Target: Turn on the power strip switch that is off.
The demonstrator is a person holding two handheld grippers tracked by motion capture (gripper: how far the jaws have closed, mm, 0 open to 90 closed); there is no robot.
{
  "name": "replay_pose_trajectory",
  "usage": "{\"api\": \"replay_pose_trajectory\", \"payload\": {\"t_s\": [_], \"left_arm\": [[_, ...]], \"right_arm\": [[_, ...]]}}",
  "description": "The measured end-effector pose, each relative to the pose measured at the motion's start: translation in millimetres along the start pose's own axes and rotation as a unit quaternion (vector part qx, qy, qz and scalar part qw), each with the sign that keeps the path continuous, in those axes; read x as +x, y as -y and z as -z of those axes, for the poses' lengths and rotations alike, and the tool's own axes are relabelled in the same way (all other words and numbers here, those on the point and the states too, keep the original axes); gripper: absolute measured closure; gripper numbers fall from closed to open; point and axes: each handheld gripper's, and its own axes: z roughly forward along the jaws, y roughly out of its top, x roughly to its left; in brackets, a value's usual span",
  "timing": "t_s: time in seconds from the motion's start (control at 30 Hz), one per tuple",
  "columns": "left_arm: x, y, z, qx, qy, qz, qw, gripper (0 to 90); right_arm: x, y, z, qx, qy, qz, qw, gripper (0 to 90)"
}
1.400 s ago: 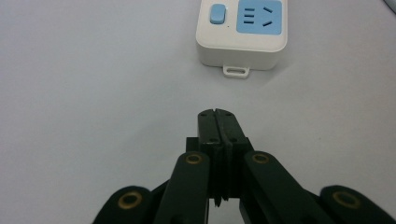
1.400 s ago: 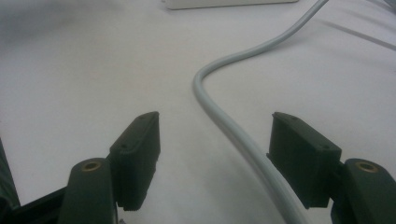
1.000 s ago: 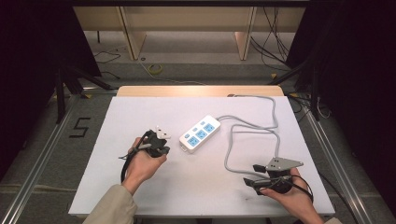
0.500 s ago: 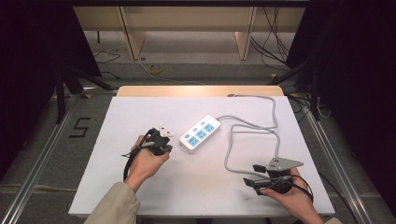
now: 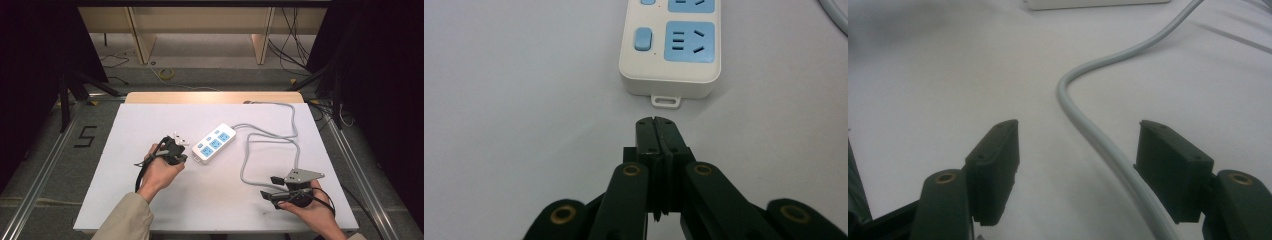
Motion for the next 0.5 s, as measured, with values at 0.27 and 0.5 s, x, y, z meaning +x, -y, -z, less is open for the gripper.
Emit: {"api": "replay_pose_trajectory", "payload": {"t_s": [0.27, 0.5], "left_arm": [[-0.9, -3.7, -2.9, 0.001, 0.002, 0.000, 1.0000, 89.9], [-1.5, -8.9, -4.3, 0.003, 0.003, -0.005, 1.0000, 89.9]], "right_arm": [[-0.2, -0.1, -0.1, 0.000, 0.000, 0.000, 1.0000, 34.4], [-0.4, -0.4, -0.1, -0.003, 0.001, 0.000, 1.0000, 34.4]]}}
